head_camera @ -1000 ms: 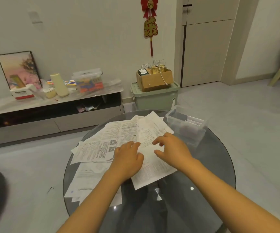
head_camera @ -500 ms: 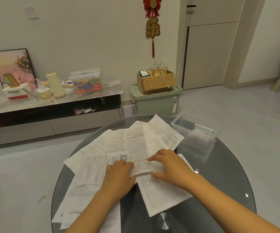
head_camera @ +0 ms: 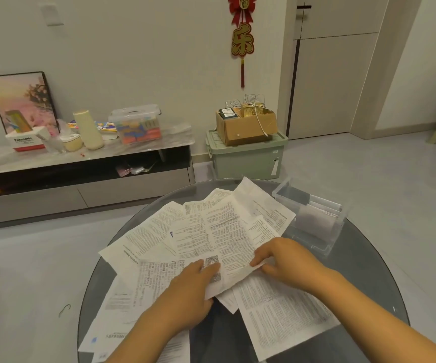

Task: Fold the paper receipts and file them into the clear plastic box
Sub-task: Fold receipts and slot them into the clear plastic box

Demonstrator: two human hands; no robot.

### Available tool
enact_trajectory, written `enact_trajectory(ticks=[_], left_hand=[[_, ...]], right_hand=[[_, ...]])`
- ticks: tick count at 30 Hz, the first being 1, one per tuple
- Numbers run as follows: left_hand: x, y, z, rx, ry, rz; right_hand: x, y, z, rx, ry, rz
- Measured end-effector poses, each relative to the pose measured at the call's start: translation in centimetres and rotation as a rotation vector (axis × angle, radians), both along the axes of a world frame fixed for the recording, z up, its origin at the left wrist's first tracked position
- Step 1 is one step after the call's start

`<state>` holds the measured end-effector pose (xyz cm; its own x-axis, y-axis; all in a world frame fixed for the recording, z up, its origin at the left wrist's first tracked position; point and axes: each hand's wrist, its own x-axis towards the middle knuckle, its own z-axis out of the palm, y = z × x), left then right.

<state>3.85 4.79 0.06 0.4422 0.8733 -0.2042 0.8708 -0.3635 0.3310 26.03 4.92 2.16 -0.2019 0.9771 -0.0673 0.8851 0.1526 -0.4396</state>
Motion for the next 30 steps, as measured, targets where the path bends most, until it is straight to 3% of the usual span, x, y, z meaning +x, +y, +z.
enact_trajectory(ticks=[10,22,25,30], left_hand=[[-1.3,0.4,1.9,-0.189,-0.094,0.044],[0.8,0.2,2.3,-0.072,-0.560,0.005],[0.5,0.4,2.4,-0.068,-0.569,0.019],[0.1,0.6,1.7,-0.131,-0.557,0.216]], right_hand=[[-0.4,-0.3,-0.4,-0.187,0.029,0.077],[-0.3,0.1,0.2,0.030,0.086,0.090],[0.4,0.2,0.8,0.019,0.149,0.039],[0.8,0.2,0.9,-0.062,0.233,-0.039]])
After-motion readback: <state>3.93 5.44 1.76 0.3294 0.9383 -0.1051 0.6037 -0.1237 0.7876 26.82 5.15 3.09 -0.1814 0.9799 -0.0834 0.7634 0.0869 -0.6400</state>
